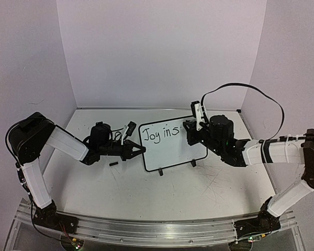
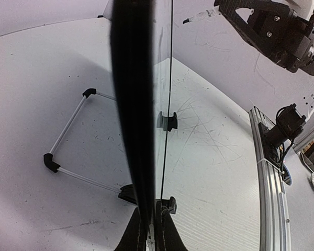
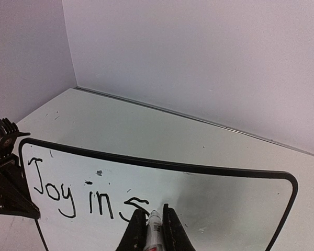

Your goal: Write a sentence on the whiteboard

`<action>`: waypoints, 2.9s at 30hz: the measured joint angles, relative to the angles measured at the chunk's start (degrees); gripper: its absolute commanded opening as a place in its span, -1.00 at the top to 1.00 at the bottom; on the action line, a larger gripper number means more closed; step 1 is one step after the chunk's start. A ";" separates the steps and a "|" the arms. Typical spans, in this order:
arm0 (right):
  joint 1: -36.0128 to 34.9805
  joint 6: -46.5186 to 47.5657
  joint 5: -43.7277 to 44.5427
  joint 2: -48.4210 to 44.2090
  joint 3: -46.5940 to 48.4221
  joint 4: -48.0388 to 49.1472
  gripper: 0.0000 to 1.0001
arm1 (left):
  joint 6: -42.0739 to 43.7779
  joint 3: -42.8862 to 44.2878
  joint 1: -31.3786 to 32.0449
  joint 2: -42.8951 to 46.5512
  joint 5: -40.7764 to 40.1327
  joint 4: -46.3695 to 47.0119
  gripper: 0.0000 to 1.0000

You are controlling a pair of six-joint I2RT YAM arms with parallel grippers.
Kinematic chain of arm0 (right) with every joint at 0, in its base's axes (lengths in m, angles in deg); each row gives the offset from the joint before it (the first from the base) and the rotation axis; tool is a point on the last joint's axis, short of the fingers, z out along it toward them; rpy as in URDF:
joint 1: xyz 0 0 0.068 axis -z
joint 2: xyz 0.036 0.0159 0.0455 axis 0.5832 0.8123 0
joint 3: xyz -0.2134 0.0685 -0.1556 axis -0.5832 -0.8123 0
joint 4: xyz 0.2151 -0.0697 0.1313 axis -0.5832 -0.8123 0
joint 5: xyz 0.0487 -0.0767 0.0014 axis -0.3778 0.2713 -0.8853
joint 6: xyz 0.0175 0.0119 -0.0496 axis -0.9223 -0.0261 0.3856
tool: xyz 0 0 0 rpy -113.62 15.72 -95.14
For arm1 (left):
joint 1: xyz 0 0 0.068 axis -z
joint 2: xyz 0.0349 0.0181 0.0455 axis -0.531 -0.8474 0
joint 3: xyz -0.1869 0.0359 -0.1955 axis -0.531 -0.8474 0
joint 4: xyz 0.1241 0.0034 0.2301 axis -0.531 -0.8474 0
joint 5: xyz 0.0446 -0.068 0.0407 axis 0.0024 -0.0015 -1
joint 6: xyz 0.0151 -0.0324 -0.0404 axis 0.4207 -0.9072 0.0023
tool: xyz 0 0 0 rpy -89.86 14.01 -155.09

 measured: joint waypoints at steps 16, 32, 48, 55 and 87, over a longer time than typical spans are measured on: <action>0.22 0.15 1.36 1.89 1.26 0.09 1.00 | 0.02 0.00 0.00 0.00 0.02 0.00 1.00; 0.24 0.30 1.64 3.52 1.86 0.39 1.00 | 0.00 0.00 0.00 0.02 -0.02 -0.04 1.00; 0.22 -1.46 1.57 3.52 0.39 0.08 1.00 | 0.00 0.00 0.02 0.44 -0.39 -0.94 1.00; 0.22 -1.69 1.57 3.54 0.35 0.08 1.00 | 0.00 0.00 0.02 0.44 -0.39 -0.94 1.00; 0.24 -1.71 4.48 3.52 1.58 0.24 1.00 | 0.00 0.00 0.02 0.52 -0.42 -1.07 1.00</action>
